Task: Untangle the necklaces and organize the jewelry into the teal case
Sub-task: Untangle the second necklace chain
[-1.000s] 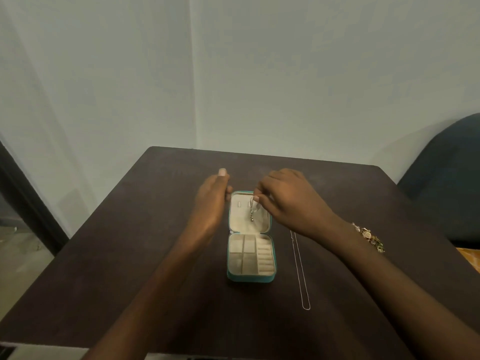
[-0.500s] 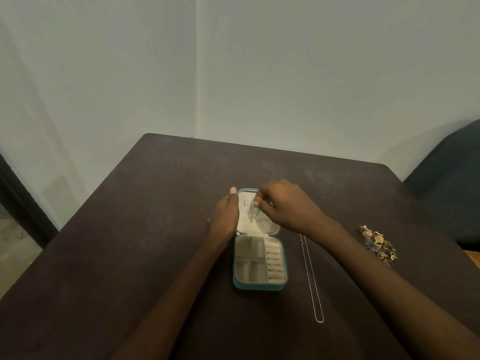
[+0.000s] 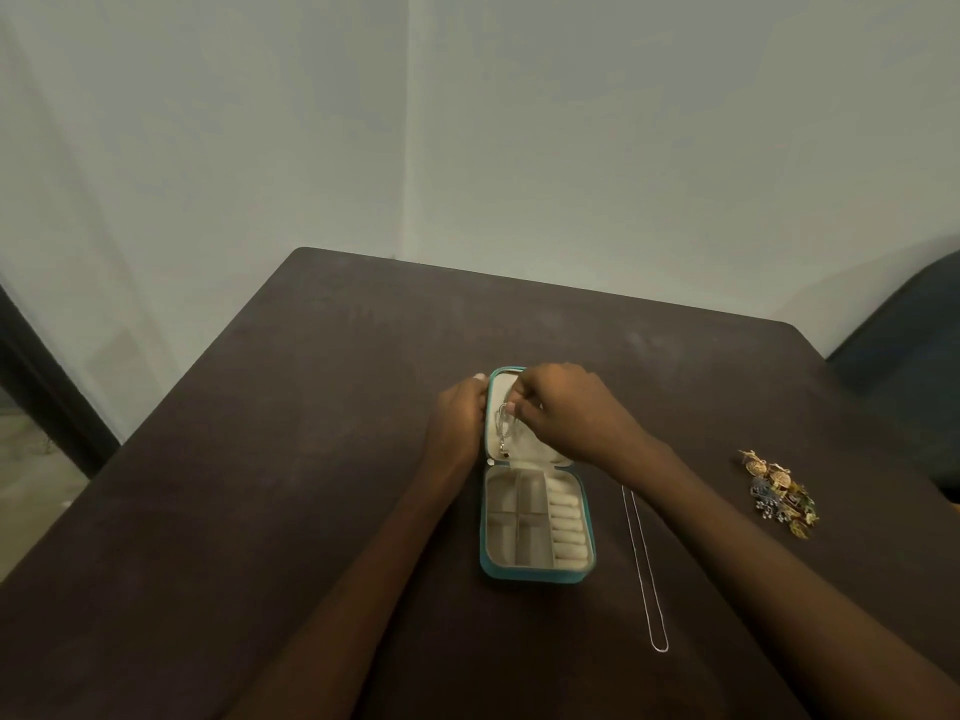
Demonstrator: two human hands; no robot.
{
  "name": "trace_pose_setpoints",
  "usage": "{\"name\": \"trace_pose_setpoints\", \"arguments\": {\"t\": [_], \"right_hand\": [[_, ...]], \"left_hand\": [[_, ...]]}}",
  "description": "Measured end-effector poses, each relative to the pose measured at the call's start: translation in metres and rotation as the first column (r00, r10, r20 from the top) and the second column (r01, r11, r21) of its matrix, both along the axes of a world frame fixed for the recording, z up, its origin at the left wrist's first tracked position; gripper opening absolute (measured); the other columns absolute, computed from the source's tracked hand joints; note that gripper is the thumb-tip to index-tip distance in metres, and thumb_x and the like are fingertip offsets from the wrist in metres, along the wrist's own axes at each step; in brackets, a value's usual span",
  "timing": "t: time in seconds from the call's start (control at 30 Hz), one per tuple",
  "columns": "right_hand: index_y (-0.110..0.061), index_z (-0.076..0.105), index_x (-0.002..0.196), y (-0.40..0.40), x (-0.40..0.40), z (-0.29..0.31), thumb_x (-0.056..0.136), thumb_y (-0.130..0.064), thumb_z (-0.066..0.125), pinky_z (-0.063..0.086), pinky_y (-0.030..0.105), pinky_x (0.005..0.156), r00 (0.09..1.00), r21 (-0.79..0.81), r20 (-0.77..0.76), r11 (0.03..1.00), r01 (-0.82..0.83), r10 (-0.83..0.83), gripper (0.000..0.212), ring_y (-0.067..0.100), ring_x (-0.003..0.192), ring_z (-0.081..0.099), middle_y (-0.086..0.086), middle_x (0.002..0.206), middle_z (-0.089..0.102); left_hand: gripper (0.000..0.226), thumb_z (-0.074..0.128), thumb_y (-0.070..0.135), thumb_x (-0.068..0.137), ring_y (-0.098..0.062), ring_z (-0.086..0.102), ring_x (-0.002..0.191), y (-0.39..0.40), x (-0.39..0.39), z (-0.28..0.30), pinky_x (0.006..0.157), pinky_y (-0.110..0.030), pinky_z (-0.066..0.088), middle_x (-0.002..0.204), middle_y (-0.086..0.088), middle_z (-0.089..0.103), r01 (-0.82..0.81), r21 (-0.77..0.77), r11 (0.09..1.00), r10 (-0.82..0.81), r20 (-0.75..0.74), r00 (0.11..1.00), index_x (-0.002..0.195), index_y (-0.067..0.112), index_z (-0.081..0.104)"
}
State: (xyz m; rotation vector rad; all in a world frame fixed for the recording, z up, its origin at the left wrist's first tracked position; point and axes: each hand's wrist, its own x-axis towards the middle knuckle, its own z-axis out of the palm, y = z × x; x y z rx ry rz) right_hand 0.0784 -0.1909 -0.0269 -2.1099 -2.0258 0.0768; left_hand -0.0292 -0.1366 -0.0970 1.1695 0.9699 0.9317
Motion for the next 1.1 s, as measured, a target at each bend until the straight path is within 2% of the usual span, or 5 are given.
{"name": "trace_pose_setpoints", "arguments": {"t": [0.1,0.3,0.43,0.63,1.1], "right_hand": [[-0.016,0.066,0.086,0.005,-0.002,-0.004,0.089,-0.03,0.054,0.047,0.035,0.071,0.999,0.027,-0.026,0.999,0.03,-0.029,0.019,0.022,0.082,0.061,0.0,0.087,0.068],[-0.016,0.064,0.087,0.008,0.0,-0.011,0.089,-0.029,0.053,0.039,0.033,0.067,0.997,0.144,0.016,0.987,0.071,-0.074,0.017,0.026,0.085,0.06,0.003,0.089,0.068],[-0.017,0.066,0.083,0.007,-0.001,-0.017,0.087,-0.028,0.055,0.035,0.031,0.063,0.993,0.253,0.059,0.964,0.082,-0.1,0.016,0.026,0.08,0.059,0.003,0.083,0.067],[-0.012,0.064,0.071,0.006,-0.002,-0.027,0.08,-0.021,0.065,0.032,0.031,0.056,0.972,0.412,0.192,0.91,0.048,-0.138,0.013,0.03,0.064,0.056,0.007,0.068,0.063],[-0.012,0.064,0.072,0.008,0.0,-0.039,0.08,-0.021,0.055,0.037,0.031,0.056,0.915,0.476,0.346,0.879,0.018,-0.206,0.015,0.026,0.064,0.055,0.006,0.07,0.063]], "left_hand": [[0.015,0.048,0.022,0.083,-0.022,0.057,0.083,-0.001,-0.003,0.0,0.08,-0.043,0.048,0.082,-0.002,0.063,0.068,0.066,0.996,-0.066,-0.028,0.997,0.077,0.02,0.062],[0.018,0.048,0.0,0.085,-0.014,0.061,0.062,-0.008,-0.002,0.002,0.059,-0.03,0.049,0.073,-0.006,0.066,0.109,0.084,0.99,-0.114,0.057,0.992,0.092,0.004,0.064],[0.017,0.057,0.004,0.089,-0.01,0.066,0.067,-0.009,-0.002,0.001,0.061,-0.024,0.053,0.082,-0.005,0.069,0.128,0.132,0.983,-0.136,0.048,0.99,0.105,0.008,0.06],[0.027,0.06,0.006,0.085,-0.026,0.068,0.083,-0.007,0.001,-0.007,0.074,-0.044,0.055,0.093,-0.013,0.07,0.076,0.143,0.987,-0.08,0.019,0.997,0.112,0.005,0.06],[0.029,0.057,-0.001,0.085,-0.02,0.068,0.084,-0.003,0.004,-0.012,0.078,-0.043,0.057,0.089,0.001,0.069,0.062,0.155,0.986,-0.059,-0.019,0.998,0.109,0.015,0.06]]}}
